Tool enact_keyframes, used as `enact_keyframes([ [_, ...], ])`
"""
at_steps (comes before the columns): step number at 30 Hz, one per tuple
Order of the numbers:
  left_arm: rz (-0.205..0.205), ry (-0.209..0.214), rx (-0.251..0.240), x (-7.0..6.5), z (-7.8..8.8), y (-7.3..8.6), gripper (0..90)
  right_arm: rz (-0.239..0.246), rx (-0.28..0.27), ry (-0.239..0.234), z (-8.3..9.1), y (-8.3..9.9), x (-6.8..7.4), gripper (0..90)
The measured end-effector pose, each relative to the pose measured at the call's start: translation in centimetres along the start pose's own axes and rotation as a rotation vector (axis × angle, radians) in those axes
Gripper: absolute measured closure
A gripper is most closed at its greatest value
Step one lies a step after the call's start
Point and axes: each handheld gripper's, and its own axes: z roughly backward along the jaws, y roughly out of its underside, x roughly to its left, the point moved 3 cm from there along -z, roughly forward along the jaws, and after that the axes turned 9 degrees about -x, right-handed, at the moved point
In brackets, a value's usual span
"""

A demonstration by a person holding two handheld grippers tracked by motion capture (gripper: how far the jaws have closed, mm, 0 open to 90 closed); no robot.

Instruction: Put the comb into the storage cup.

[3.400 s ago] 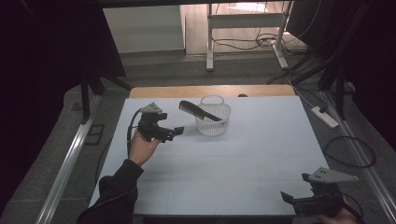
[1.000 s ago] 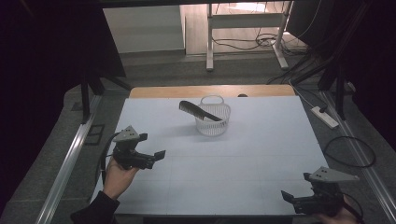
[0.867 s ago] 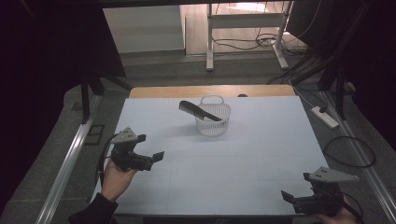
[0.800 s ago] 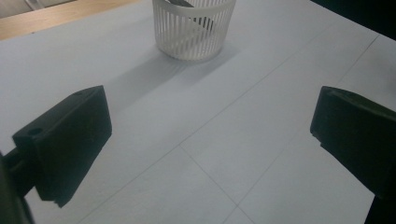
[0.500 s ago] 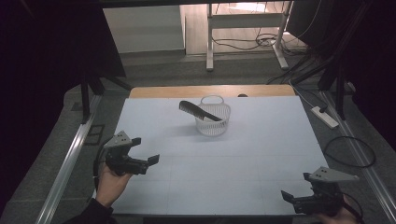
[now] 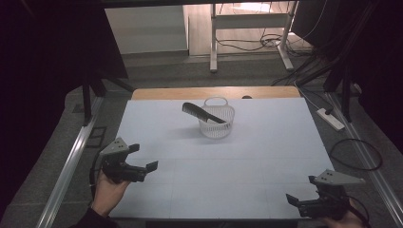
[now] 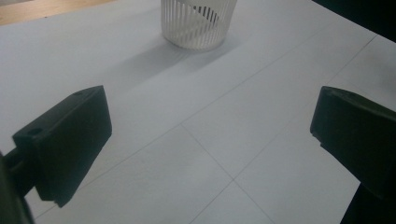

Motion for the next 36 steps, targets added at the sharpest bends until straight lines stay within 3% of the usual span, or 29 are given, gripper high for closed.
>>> enact_keyframes([
  [36,0.038,-0.058,-0.002,-0.2,4.3,2.7,0.0,0.008,0.006,0.002,-0.1,0.0,0.0,0.0],
])
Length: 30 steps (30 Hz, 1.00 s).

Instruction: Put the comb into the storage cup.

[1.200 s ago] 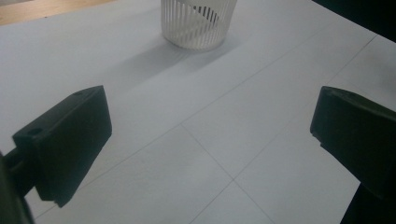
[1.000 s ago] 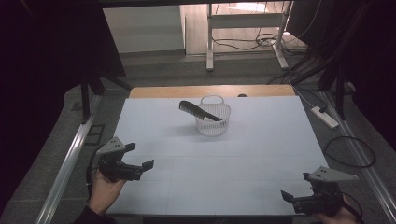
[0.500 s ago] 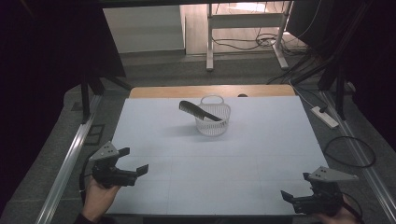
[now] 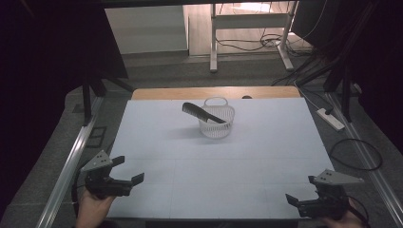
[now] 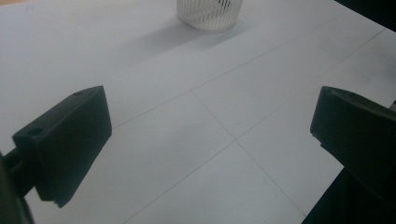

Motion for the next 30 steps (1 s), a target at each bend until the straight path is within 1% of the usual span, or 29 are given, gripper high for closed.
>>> enact_keyframes([
  [8,0.02,-0.021,-0.005,0.1,1.3,0.8,0.0,0.001,0.003,0.0,0.0,0.0,0.0,0.0],
  [18,0.026,-0.056,-0.003,0.1,2.8,1.7,0.0,0.005,0.006,0.001,-0.1,0.0,0.1,0.0],
  [27,0.031,-0.074,0.006,0.0,3.5,2.3,0.0,0.009,0.01,0.004,-0.1,0.0,0.1,0.0],
  [30,0.026,-0.081,0.015,-0.1,3.7,2.5,0.0,0.011,0.013,0.006,-0.1,0.0,0.1,0.0],
])
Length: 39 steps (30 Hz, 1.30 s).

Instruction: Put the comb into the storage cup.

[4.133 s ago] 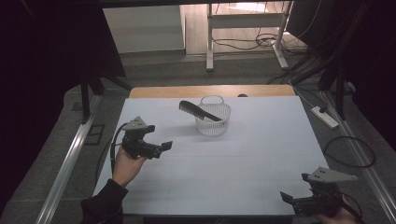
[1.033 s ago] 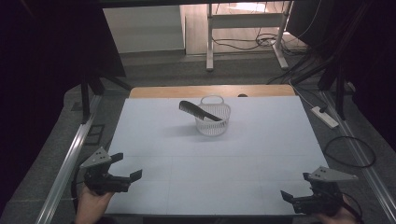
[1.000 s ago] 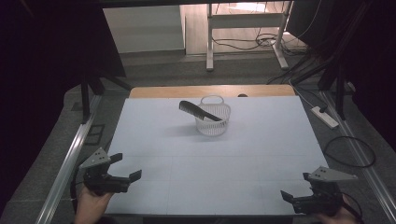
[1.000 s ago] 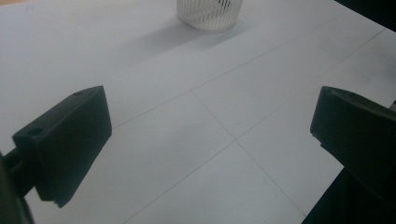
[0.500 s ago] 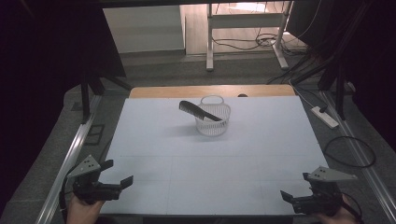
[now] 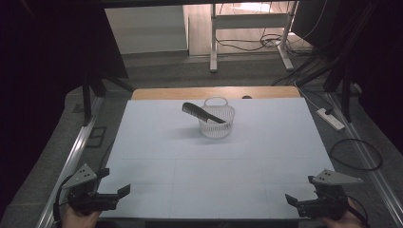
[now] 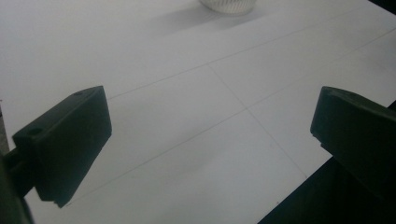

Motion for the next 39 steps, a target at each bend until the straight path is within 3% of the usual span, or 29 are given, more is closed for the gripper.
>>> enact_keyframes([
  [11,-0.015,-0.021,0.025,-0.4,0.3,0.5,0.0,0.005,0.002,0.008,0.0,0.0,0.0,0.0],
  [27,-0.032,-0.03,0.109,-0.9,-0.3,1.2,0.0,0.011,0.008,0.016,-0.1,0.0,0.1,0.0],
  [39,-0.053,-0.048,0.216,-1.1,-1.3,1.4,0.1,0.019,0.029,0.028,-0.3,0.0,0.2,0.0],
])
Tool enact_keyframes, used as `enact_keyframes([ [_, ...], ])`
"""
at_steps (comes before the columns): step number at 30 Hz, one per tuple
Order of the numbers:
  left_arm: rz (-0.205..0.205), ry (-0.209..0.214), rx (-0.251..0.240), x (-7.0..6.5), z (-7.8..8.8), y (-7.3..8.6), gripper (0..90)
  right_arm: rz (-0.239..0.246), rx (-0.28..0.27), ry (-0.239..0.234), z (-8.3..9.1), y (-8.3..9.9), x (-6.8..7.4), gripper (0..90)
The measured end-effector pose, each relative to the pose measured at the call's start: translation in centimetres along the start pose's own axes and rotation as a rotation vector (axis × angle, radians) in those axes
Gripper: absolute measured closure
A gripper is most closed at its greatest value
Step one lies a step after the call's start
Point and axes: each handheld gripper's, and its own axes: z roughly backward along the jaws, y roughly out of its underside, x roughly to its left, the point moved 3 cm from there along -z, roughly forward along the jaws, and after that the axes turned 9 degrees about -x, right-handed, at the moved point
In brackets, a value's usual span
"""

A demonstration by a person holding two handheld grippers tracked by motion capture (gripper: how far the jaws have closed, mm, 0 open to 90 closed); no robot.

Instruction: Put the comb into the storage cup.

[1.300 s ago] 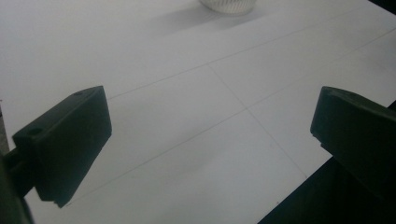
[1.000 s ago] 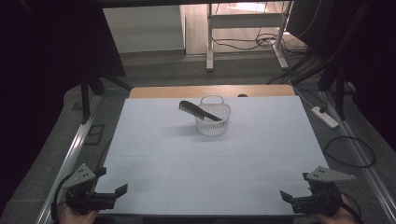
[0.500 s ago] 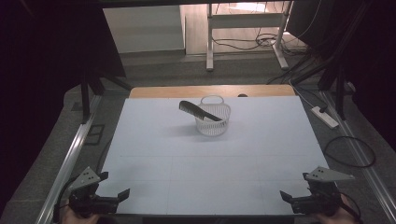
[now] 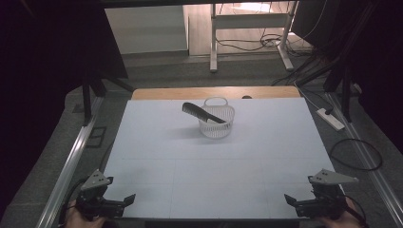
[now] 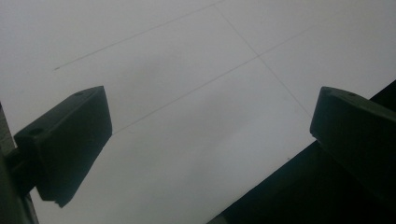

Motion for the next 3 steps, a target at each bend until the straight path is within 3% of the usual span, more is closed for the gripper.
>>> enact_keyframes([
  [3,-0.004,0.003,-0.003,-0.04,-0.01,-0.11,0.0,0.003,0.004,0.002,-0.04,0.02,0.01,0.0],
])
